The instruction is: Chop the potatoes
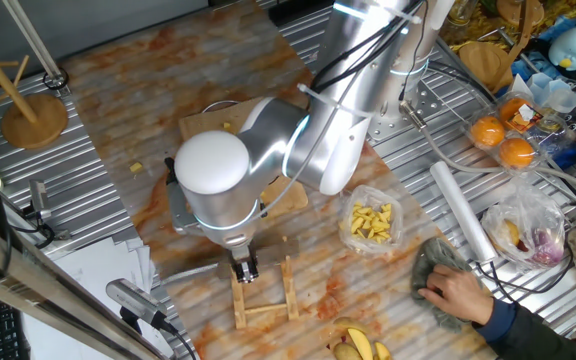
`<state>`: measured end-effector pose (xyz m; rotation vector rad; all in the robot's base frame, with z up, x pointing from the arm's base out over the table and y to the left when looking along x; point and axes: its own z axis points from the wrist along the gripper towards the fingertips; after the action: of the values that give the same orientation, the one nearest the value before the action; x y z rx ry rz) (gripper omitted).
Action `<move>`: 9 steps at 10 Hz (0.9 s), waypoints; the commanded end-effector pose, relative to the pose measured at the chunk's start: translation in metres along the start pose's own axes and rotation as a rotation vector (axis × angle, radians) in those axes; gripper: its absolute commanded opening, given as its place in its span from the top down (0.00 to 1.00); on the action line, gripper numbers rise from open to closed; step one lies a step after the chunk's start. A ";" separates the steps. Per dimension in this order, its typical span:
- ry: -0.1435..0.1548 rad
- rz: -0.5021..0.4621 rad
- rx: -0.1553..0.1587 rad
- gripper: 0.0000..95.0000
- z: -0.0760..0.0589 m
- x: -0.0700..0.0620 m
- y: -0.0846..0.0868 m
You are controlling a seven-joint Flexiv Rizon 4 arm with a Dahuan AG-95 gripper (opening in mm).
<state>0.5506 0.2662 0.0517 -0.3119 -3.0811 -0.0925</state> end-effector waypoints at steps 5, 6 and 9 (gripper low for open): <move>0.070 -0.016 0.005 0.40 -0.037 0.005 0.004; 0.085 -0.026 0.008 0.40 -0.042 0.006 0.002; 0.124 -0.105 0.038 0.80 -0.077 0.008 -0.015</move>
<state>0.5448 0.2510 0.1240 -0.1595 -2.9725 -0.0594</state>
